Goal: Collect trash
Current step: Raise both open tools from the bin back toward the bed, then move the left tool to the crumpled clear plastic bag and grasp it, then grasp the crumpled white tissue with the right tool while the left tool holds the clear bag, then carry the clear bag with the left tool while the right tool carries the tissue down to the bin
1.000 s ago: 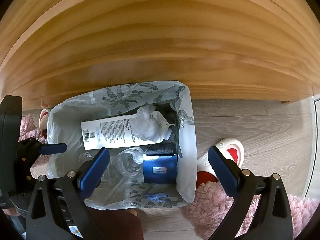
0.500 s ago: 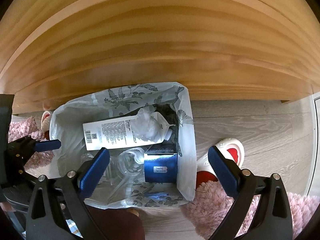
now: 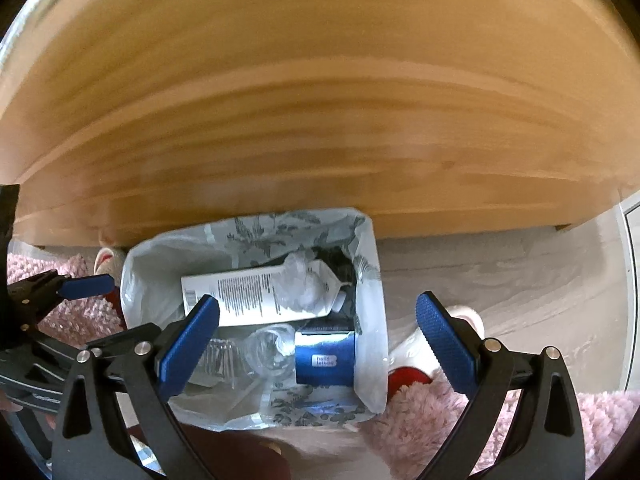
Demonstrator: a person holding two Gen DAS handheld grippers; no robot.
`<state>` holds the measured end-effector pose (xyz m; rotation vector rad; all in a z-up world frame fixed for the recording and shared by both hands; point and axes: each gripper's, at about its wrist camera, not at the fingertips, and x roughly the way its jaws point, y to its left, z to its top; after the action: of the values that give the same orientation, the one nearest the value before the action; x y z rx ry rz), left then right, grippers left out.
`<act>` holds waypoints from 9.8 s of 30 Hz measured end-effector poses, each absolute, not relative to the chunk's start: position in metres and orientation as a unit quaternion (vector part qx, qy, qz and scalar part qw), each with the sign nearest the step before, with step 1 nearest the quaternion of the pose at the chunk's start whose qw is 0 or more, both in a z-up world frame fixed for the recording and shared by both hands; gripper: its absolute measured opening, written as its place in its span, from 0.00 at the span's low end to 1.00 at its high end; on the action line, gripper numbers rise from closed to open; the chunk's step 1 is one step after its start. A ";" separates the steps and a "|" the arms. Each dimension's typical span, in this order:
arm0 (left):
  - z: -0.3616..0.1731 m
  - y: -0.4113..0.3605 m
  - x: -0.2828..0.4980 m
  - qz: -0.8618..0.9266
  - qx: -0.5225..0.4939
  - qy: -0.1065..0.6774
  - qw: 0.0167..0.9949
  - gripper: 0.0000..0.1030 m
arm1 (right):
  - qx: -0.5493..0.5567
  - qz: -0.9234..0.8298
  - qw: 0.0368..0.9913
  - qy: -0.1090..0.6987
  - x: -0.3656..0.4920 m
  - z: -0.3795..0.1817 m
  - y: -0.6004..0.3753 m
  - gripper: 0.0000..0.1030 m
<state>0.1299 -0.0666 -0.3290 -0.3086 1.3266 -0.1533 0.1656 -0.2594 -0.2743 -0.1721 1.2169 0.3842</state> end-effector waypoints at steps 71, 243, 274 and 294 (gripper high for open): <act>-0.131 -0.023 0.072 -0.040 -0.112 0.305 0.945 0.93 | -0.053 0.205 0.927 0.311 0.119 -0.123 -0.276 0.92; -0.082 0.048 0.260 -0.007 -0.136 0.231 0.963 0.37 | 0.001 0.230 0.916 0.330 0.335 -0.085 -0.194 0.12; -0.066 0.041 0.206 -0.012 -0.134 0.182 0.974 0.37 | -0.002 0.229 0.938 0.260 0.254 -0.073 -0.230 0.12; -0.053 0.006 0.150 -0.033 -0.126 0.182 0.975 0.37 | -0.007 0.240 0.939 0.248 0.187 -0.072 -0.249 0.12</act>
<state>0.1495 0.0058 -0.0529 -0.2549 0.3680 -0.0660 0.1874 -0.2494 -0.0723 -0.0151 0.5067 0.4894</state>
